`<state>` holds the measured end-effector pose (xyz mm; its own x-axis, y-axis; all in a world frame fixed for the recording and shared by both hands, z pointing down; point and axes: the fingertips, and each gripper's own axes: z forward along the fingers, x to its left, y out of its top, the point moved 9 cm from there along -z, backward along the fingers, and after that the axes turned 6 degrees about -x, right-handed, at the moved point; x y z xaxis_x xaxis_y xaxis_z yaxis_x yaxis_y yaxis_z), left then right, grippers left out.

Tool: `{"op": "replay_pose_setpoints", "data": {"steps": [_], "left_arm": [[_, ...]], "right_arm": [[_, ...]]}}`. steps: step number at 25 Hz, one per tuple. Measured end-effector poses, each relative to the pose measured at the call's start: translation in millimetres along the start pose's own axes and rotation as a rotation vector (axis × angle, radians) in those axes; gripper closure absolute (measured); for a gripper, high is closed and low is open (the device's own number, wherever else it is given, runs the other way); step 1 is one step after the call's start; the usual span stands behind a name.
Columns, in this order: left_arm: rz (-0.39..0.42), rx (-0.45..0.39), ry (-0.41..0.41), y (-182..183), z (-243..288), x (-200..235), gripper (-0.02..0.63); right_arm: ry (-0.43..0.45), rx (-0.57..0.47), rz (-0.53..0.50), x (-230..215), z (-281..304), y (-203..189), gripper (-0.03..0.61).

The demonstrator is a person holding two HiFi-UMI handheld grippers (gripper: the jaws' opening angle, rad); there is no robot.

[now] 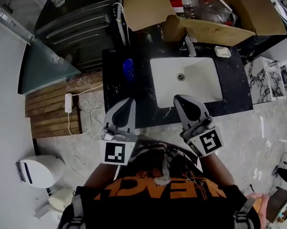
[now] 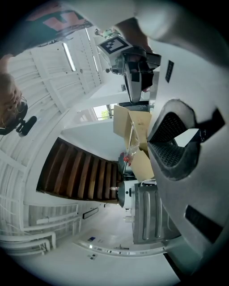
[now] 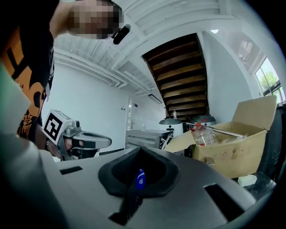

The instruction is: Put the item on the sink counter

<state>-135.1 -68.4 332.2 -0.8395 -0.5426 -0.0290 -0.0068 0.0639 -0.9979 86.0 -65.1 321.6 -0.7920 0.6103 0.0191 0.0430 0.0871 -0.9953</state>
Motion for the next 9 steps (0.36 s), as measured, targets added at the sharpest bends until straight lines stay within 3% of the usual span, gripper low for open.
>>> {"op": "replay_pose_setpoints", "data": {"steps": [9], "left_arm": [[-0.023, 0.007, -0.017, -6, 27, 35, 0.598]], "right_arm": [[-0.015, 0.02, 0.007, -13, 40, -15, 0.566]]}}
